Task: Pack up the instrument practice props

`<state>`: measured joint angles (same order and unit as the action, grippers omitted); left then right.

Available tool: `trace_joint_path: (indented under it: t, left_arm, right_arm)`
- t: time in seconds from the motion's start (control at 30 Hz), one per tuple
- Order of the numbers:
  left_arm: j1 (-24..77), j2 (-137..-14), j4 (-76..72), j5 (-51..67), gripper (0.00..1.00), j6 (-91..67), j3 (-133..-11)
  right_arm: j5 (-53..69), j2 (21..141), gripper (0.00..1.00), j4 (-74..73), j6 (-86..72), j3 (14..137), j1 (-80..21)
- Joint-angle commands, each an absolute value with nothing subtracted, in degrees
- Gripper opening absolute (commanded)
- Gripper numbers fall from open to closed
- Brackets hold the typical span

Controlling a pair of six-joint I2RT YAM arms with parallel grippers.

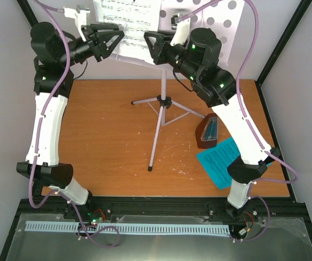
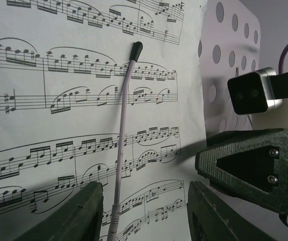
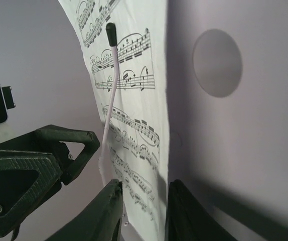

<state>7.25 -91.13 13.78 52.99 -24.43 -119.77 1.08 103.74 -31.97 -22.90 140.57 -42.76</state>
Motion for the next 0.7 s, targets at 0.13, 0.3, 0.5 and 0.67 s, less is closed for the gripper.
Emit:
trace_joint_path:
  t: [0.13, 0.3, 0.5, 0.67]
  left_arm:
    - [8.86, -93.39, 14.60, 52.40, 0.45, -23.04, -124.28]
    - [9.29, -94.75, 14.66, 51.87, 0.40, -23.18, -126.23]
    - [9.98, -96.20, 14.72, 51.50, 0.34, -23.29, -127.77]
    - [10.48, -97.01, 14.62, 51.14, 0.26, -23.25, -128.32]
  right_arm:
    - [-0.24, 104.67, 0.04, -28.05, -20.88, 140.81, -42.58]
    - [-0.71, 104.76, 0.03, -28.11, -20.44, 140.80, -42.58]
    - [-0.86, 104.78, 0.03, -28.13, -20.16, 140.81, -42.61]
    - [-1.14, 104.61, 0.03, -28.01, -19.87, 140.75, -42.55]
